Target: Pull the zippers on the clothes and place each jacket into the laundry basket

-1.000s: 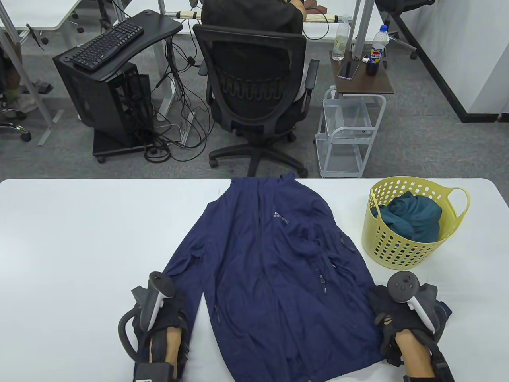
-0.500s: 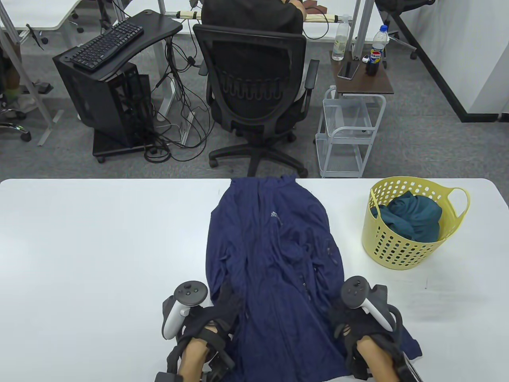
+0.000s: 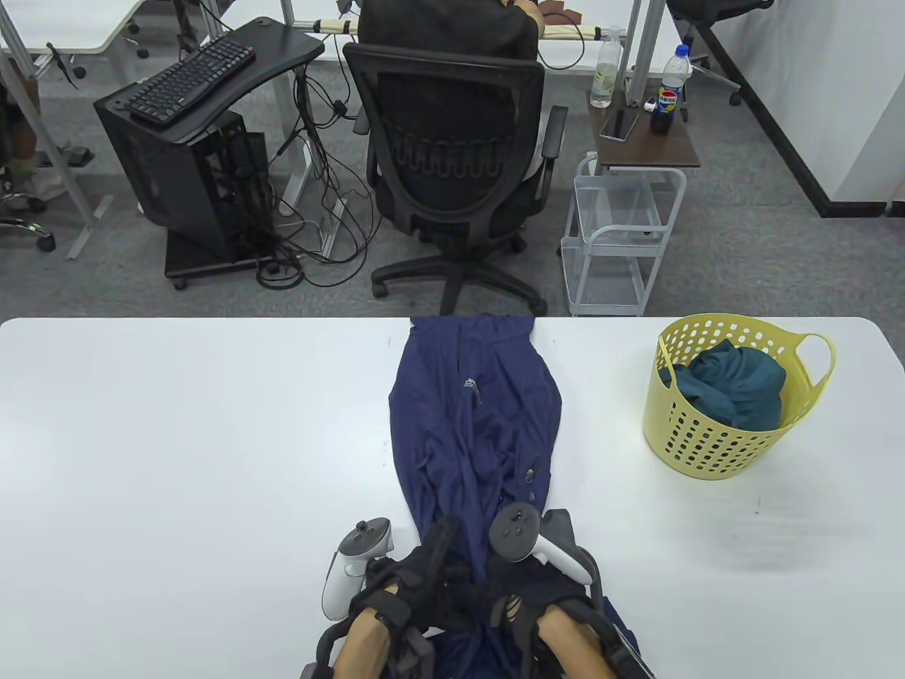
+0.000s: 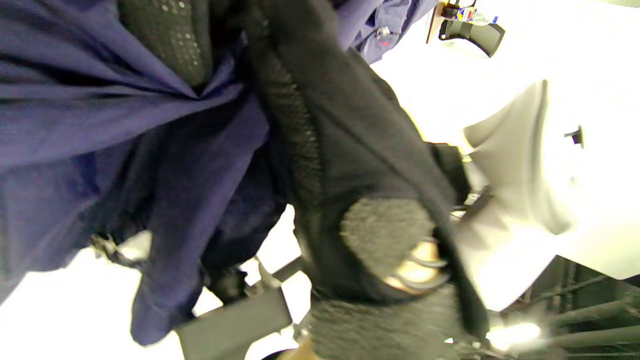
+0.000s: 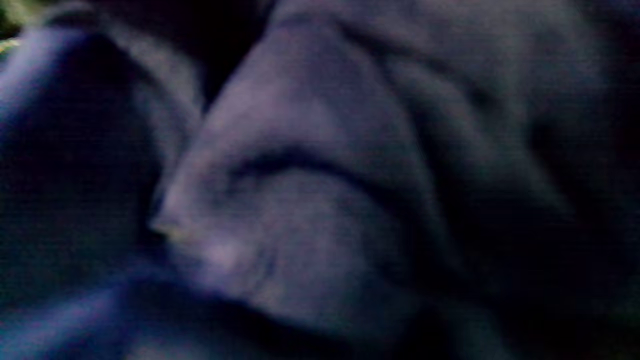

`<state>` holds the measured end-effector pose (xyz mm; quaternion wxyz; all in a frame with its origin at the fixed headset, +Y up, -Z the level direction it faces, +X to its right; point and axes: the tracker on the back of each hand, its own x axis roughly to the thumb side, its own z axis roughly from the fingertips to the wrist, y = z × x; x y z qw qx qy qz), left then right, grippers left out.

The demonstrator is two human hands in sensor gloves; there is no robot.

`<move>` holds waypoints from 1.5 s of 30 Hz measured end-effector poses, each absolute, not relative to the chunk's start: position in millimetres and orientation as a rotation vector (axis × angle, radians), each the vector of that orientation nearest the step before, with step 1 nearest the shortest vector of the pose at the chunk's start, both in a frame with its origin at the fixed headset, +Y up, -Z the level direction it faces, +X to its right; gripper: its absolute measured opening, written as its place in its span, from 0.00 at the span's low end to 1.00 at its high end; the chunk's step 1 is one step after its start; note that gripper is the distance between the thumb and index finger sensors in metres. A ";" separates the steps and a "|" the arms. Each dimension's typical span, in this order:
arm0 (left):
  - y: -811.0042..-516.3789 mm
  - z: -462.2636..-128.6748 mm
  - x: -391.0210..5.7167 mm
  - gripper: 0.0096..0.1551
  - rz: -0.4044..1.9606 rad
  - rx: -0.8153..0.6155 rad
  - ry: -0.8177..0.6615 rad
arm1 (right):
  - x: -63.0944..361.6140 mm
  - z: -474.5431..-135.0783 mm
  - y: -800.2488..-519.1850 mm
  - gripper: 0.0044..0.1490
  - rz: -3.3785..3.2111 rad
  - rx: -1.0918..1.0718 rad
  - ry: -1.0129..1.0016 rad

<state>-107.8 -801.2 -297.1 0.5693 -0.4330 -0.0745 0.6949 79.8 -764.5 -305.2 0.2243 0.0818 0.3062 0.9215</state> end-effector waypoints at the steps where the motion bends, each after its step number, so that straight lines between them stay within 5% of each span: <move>1: -801.3 -296.5 -107.0 0.52 1.665 -1.035 -0.178 | 83.7 -306.2 -766.5 0.52 2.517 0.225 0.842; 9: -787.5 -288.8 -87.9 0.51 1.603 -1.030 -0.293 | 114.7 -309.4 -776.5 0.38 2.439 0.169 0.648; 18: -739.7 -286.1 -90.1 0.47 1.512 -0.667 -0.572 | 165.2 -320.6 -760.8 0.31 1.834 0.204 0.273; 23: -739.0 -284.7 -92.1 0.47 1.624 -0.744 -0.616 | 187.3 -319.2 -742.0 0.34 1.626 0.240 -0.027; 26: -742.4 -282.1 -96.9 0.45 1.554 -0.876 -0.463 | 196.0 -315.0 -730.3 0.32 1.580 0.292 -0.085; 28: -728.1 -281.3 -107.4 0.45 1.322 -0.677 -0.347 | 198.6 -310.3 -722.3 0.31 1.578 0.353 -0.095; 31: -684.1 -268.5 -116.1 0.49 0.832 -0.147 -0.222 | 194.4 -302.5 -710.2 0.29 1.511 0.421 -0.103; 35: -637.3 -242.9 -81.4 0.60 0.402 0.345 -0.531 | 175.9 -292.5 -696.9 0.28 1.562 0.549 -0.074; 40: -632.4 -249.9 -43.3 0.67 0.252 0.349 -0.543 | 152.7 -277.8 -687.3 0.26 1.693 0.680 -0.004; 45: -649.8 -259.7 -49.7 0.44 0.302 0.510 -0.440 | 165.5 -278.8 -685.1 0.37 1.860 0.732 0.113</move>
